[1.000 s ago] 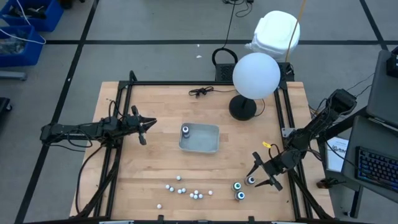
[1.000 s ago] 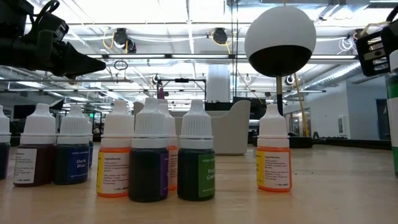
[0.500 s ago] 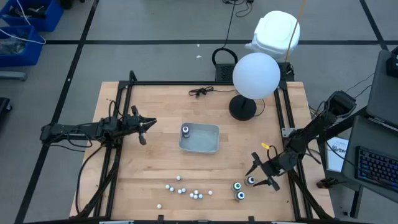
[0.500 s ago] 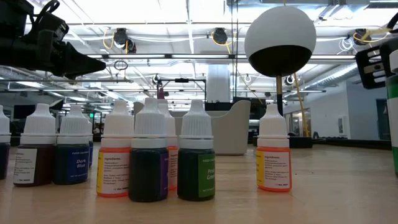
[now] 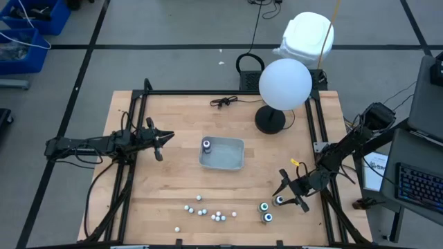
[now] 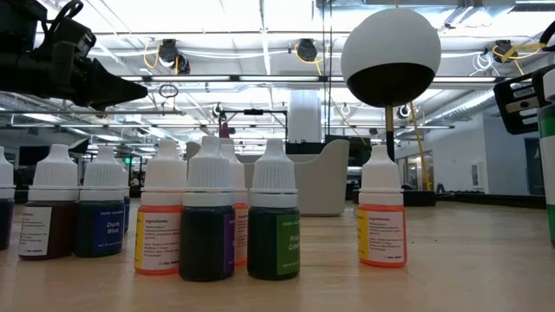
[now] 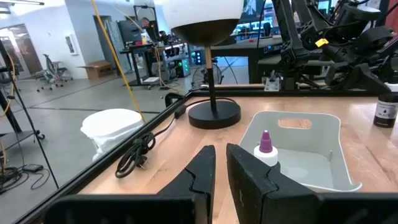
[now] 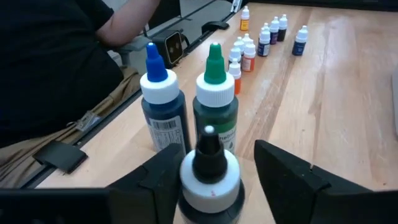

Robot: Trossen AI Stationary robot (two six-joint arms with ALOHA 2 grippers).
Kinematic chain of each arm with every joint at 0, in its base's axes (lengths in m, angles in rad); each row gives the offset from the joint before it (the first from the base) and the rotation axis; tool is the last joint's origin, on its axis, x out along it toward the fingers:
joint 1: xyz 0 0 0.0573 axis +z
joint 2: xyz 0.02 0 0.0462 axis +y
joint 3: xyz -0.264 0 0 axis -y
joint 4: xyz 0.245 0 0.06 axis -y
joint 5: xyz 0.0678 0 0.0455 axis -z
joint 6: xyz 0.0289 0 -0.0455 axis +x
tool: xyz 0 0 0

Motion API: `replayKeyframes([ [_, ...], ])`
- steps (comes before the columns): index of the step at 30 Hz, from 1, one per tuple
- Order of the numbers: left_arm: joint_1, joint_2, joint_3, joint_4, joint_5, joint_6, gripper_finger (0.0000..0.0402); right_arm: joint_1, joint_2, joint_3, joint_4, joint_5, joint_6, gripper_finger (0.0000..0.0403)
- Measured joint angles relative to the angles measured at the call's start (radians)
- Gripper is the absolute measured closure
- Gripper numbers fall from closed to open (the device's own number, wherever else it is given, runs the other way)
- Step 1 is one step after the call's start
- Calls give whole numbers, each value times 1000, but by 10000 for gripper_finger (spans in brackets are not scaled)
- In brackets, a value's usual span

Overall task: Pick & Place food coloring
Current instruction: Put the large black food coloring bottle into the gray bin

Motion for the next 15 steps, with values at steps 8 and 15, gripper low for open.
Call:
replayKeyframes([
  [8,0,0,0,0,0,0,355,0,0,0,-3,-2,-4,292],
  [15,0,0,0,0,0,0,355,0,-10,0,28,-1,-64,293],
])
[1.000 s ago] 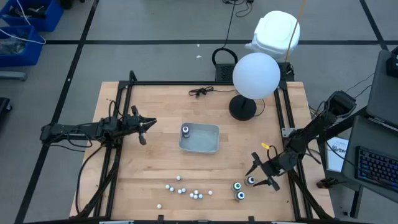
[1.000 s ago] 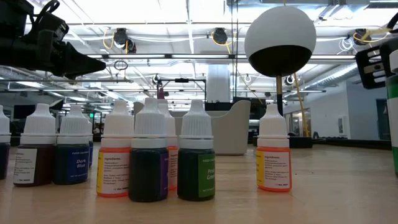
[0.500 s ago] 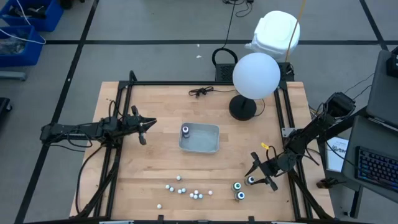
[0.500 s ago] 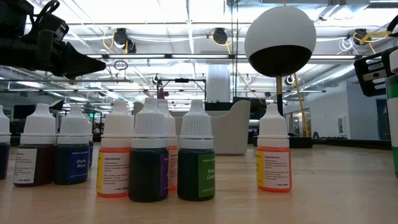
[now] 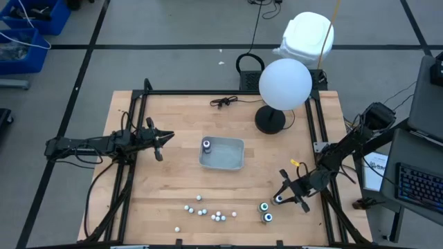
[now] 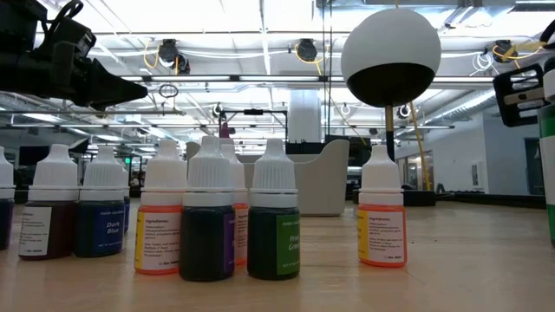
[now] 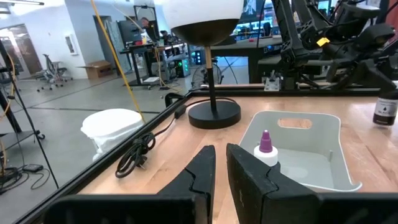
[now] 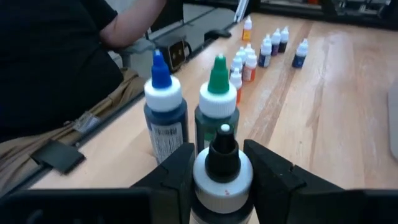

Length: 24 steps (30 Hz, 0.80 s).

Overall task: Pick & Place food coloring
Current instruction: Put the large black food coloring bottle into the gray bin

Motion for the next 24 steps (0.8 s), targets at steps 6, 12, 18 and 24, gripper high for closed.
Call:
replayKeyframes([
  [6,0,0,0,0,0,0,355,-1,-92,17,-25,0,-13,293],
  [12,0,0,0,2,0,0,355,-20,-244,52,-192,119,-80,293],
  [18,0,0,0,1,0,1,355,-79,-369,64,-249,321,-140,293],
  [24,0,0,0,-4,0,-7,355,-167,-399,66,-216,339,-249,293],
])
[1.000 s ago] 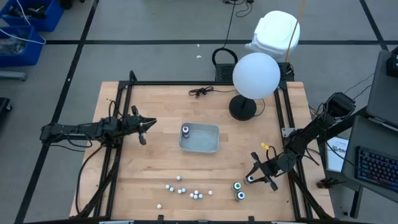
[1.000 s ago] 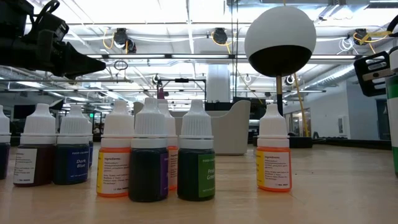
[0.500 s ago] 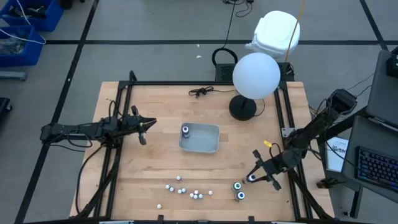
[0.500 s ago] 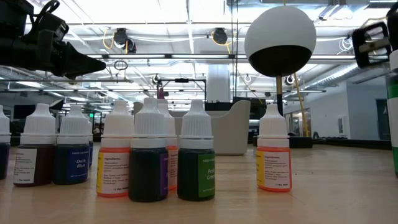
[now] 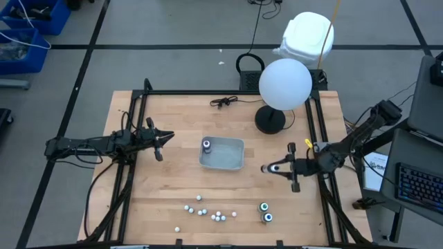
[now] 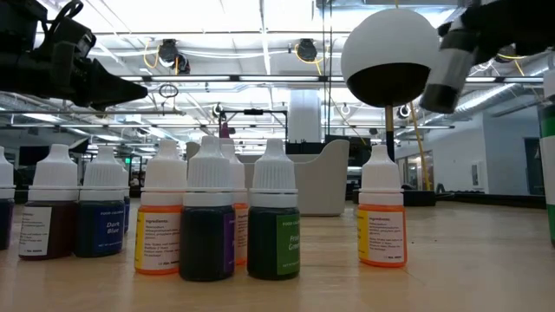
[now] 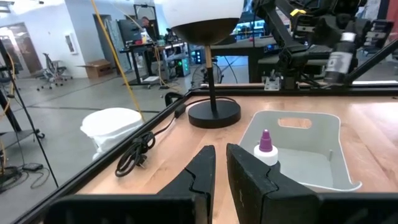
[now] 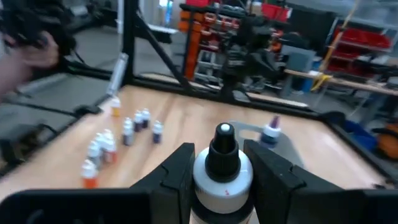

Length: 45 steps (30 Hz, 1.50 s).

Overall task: Pick & Place food coloring
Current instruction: Put the large black food coloring bottle into the gray bin

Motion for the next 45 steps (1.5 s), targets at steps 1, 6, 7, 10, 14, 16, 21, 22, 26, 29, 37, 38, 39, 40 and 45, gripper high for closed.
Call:
replayKeyframes([
  [1,0,0,0,-2,0,-10,355,-17,5,0,3,0,-3,293],
  [6,0,0,0,-15,0,-18,355,-92,59,0,116,-28,-35,293],
  [7,0,0,0,-16,0,-18,355,-101,77,0,154,-44,-55,293],
  [10,0,0,0,-16,0,-21,355,-120,137,43,187,-50,-84,293],
  [14,0,0,0,-16,0,-25,355,-151,239,154,158,-7,-81,293],
  [16,0,0,0,-19,0,-25,355,-165,297,215,153,-8,-92,293],
  [21,0,0,0,-24,0,-21,355,-219,429,374,91,-142,-124,293],
  [22,0,0,0,-24,0,-20,355,-233,459,402,83,-191,-119,293],
  [26,0,0,0,-25,1,-19,355,-280,585,504,76,-323,-95,289],
  [29,0,0,0,-38,1,-19,355,-314,658,553,78,-320,-89,286],
  [37,0,0,0,-47,1,-19,355,-392,790,587,270,-319,-62,294],
  [38,0,0,0,-48,1,-19,355,-400,804,587,292,-320,-48,294],
  [39,0,0,0,-48,1,-18,355,-406,815,587,300,-320,-33,294],
  [40,0,0,0,-46,0,-18,355,-411,828,587,311,-320,-15,294],
  [45,0,0,0,-39,0,-18,355,-435,930,599,360,-319,56,294],
])
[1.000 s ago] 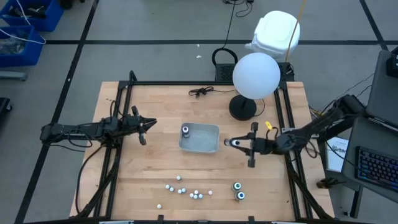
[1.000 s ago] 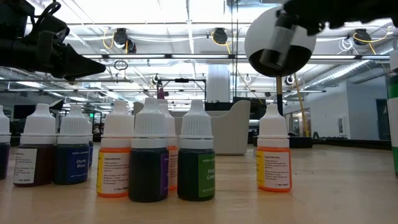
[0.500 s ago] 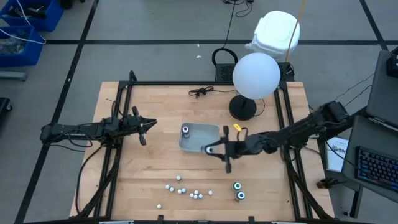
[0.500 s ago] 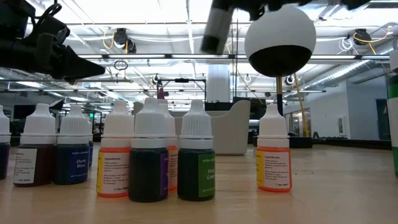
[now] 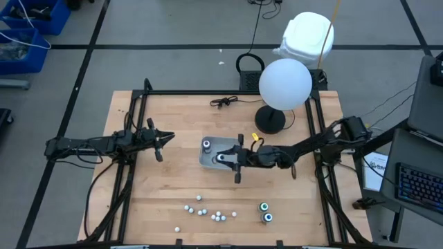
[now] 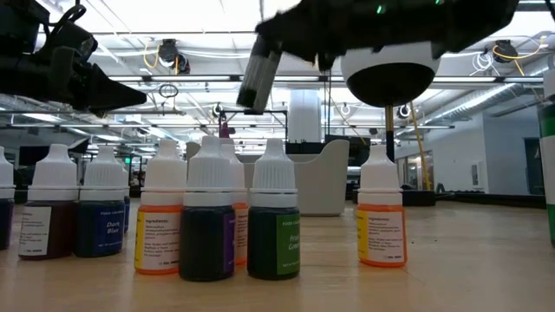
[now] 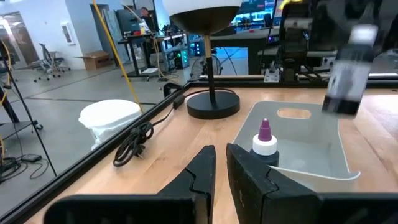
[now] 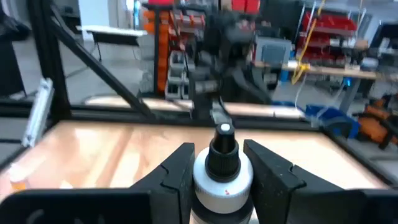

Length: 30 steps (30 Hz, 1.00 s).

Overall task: Pick & Place food coloring
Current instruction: Put the large black food coloring bottle into the gray bin

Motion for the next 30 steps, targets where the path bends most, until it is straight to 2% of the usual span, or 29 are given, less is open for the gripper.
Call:
replayKeyframes([
  [4,0,0,0,0,0,0,355,-15,69,72,-25,0,23,294],
  [7,0,0,0,0,0,0,355,-24,121,145,-105,5,24,294],
  [12,0,0,0,-1,0,17,355,-34,168,228,-215,101,15,294],
  [30,0,0,0,0,-6,18,355,-86,312,233,-121,77,101,294],
])
